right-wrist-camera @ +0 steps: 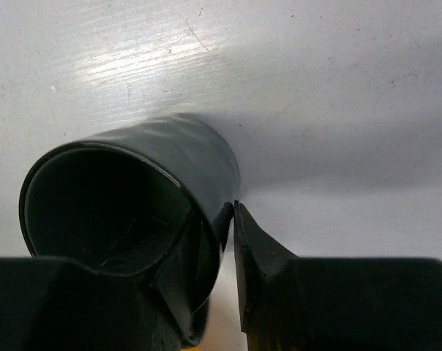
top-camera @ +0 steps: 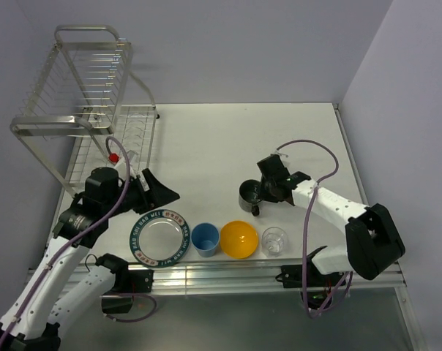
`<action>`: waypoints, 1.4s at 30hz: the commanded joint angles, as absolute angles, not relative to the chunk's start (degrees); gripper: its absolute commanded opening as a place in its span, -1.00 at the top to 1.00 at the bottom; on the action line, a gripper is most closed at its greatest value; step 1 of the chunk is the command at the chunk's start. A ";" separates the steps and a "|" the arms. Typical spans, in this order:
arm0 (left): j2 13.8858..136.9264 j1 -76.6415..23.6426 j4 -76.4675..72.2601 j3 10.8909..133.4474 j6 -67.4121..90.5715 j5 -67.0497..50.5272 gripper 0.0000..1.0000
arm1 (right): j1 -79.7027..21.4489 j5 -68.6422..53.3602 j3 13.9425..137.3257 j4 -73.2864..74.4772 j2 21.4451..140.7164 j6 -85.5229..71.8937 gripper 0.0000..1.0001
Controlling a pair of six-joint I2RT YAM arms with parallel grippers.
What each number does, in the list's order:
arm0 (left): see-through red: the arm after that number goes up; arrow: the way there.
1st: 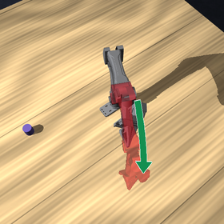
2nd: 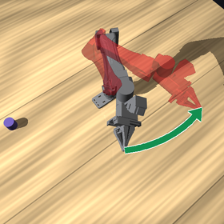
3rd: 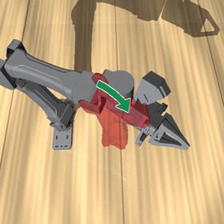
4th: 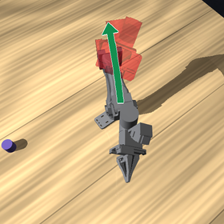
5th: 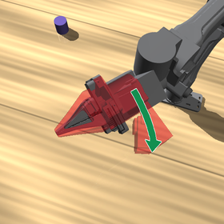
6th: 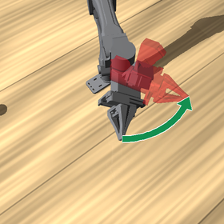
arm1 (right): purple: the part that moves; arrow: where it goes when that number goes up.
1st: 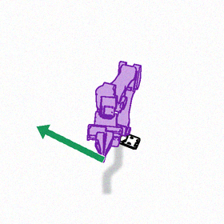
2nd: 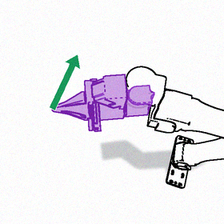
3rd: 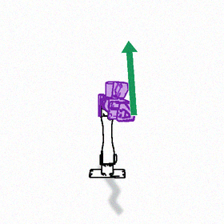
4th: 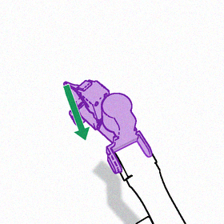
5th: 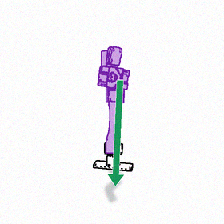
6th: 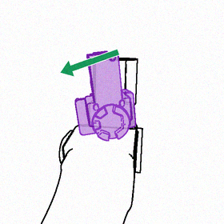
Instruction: Load the mixed dishes into the dish rack
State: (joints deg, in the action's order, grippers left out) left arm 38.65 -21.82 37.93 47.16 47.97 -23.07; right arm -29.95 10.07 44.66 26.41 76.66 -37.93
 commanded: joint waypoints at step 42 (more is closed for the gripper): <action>75.32 -54.23 34.45 70.31 59.50 15.47 -0.32 | -54.14 33.04 70.22 44.38 77.17 -43.76 1.00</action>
